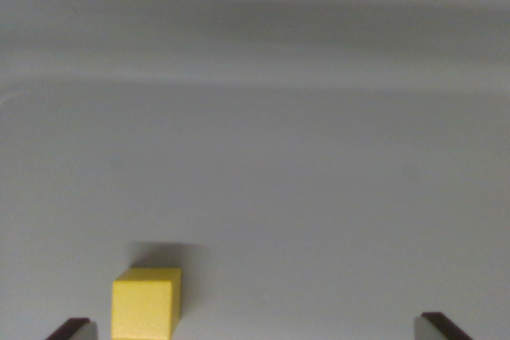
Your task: Pick yellow cube
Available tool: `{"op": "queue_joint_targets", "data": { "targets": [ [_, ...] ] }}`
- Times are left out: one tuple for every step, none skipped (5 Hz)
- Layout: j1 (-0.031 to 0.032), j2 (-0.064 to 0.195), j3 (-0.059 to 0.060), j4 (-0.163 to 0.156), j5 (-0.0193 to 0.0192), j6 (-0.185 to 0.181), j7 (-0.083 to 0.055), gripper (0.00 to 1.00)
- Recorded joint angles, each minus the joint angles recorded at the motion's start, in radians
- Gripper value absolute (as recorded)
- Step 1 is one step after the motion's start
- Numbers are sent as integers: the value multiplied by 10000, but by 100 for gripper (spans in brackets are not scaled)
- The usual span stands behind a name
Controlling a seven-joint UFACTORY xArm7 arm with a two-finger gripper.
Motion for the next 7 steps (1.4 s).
{"op": "queue_joint_targets", "data": {
  "targets": [
    [65, 187, 49, -336, -7, -444, 103, 0],
    [65, 187, 49, -336, -7, -444, 103, 0],
    [132, 381, 99, -685, -14, -905, 210, 0],
    [132, 381, 99, -685, -14, -905, 210, 0],
    [200, 579, 151, -1039, -22, -1374, 319, 0],
    [200, 579, 151, -1039, -22, -1374, 319, 0],
    [265, 769, 200, -1381, -29, -1825, 423, 0]
  ]
}}
